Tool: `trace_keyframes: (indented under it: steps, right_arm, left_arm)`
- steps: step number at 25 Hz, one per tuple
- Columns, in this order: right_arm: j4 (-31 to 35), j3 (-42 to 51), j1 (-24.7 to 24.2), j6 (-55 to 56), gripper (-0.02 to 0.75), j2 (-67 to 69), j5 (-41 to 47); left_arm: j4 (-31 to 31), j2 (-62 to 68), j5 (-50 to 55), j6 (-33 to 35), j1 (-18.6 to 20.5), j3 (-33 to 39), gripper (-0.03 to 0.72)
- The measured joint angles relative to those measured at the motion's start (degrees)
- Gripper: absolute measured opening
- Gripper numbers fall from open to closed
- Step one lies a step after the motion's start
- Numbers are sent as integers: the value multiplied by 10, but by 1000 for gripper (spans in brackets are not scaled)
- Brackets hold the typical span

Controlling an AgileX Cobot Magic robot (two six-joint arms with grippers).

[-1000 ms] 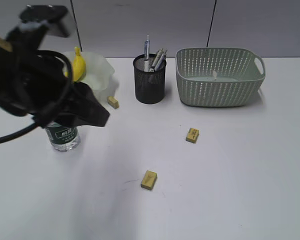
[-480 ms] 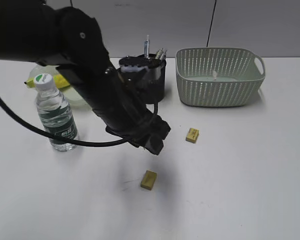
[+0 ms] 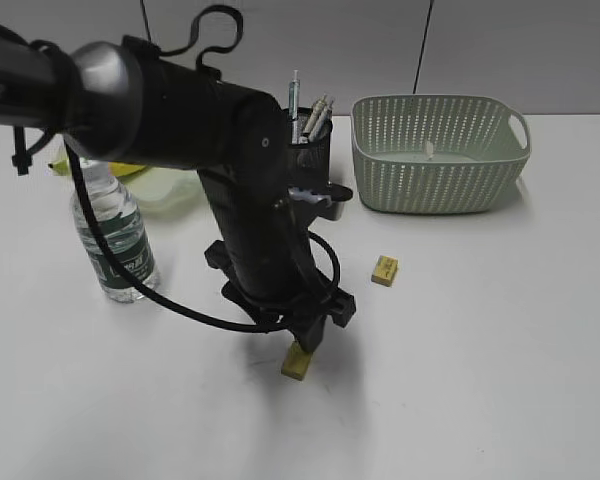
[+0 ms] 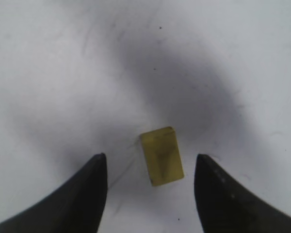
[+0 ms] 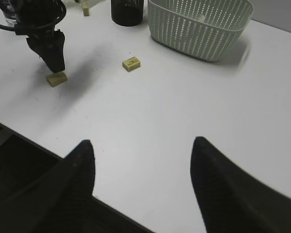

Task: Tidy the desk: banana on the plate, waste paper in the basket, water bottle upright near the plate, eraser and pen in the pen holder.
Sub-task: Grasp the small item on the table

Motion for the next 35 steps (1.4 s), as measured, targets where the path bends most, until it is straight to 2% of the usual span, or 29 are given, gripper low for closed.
trace_keyframes:
  steps: [17, 23, 29, 31, 33, 34, 35]
  right_arm:
    - [0, 0, 0, 0, 494, 0, 0]
    - [0, 0, 0, 0, 494, 0, 0]
    - [0, 0, 0, 0, 494, 0, 0]
    - [0, 0, 0, 0, 494, 0, 0]
    - [0, 0, 0, 0, 494, 0, 0]
    - [0, 0, 0, 0, 494, 0, -1]
    - [0, 0, 0, 0, 494, 0, -1]
  left_arm:
    - [-2, 43, -29, -8, -10, -4, 428]
    - [2, 45, -41, -8, -10, -4, 354]
    - [14, 50, -24, -8, -11, -9, 350]
    - [18, 51, -24, -8, -13, -10, 320]
    - [26, 51, -24, -8, -13, -10, 212]
    - [25, 51, -24, -8, -13, -10, 181]
    - [25, 51, -24, -8, -13, -10, 185]
